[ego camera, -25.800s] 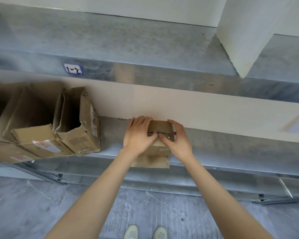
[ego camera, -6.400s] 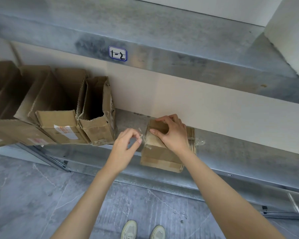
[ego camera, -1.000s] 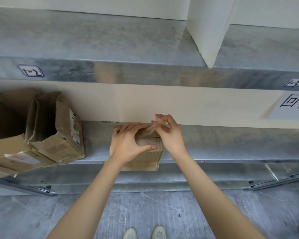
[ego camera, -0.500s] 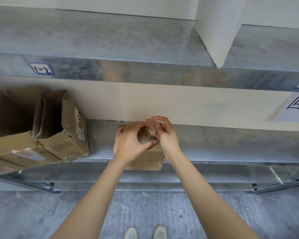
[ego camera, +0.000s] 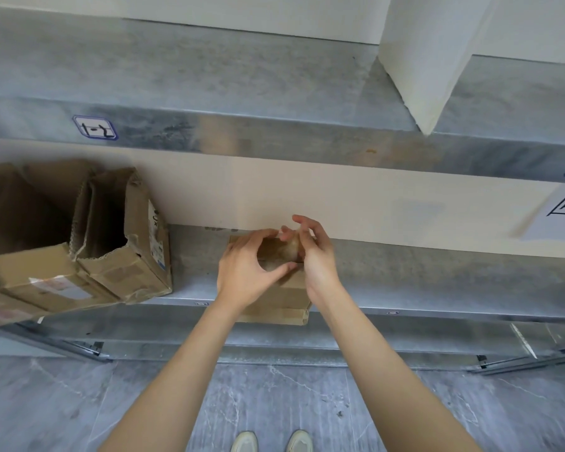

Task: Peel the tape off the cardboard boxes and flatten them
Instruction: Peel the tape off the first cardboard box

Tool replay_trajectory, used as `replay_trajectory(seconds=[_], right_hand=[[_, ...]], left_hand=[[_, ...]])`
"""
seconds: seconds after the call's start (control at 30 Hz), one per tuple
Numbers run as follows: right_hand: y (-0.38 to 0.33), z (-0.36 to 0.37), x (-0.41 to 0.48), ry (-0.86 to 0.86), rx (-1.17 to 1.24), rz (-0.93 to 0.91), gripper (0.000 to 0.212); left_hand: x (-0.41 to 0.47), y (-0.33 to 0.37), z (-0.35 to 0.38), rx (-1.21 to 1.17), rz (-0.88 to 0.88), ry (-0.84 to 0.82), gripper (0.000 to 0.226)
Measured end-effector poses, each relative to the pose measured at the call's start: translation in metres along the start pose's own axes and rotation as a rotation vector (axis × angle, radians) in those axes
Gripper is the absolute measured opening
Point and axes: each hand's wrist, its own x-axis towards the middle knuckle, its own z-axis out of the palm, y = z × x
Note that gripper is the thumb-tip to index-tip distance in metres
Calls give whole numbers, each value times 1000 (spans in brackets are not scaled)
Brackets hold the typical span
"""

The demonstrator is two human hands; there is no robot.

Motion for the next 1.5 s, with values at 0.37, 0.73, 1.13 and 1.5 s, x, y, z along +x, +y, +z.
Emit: replay_trajectory(seconds=[0.37, 0.73, 1.13, 1.5], right_hand=[[8, -3, 11, -10, -184, 16, 33], [2, 20, 9, -67, 318, 275, 31], [12, 9, 4, -198, 273, 235, 31], [21, 11, -4, -201, -629, -251, 37]], left_hand=[[1, -33, -24, 32, 96, -234, 87], [-17, -39, -17, -131, -6, -74, 86], [-8, -2, -13, -123, 152, 80, 44], [-5, -7, -8, -273, 119, 129, 33]])
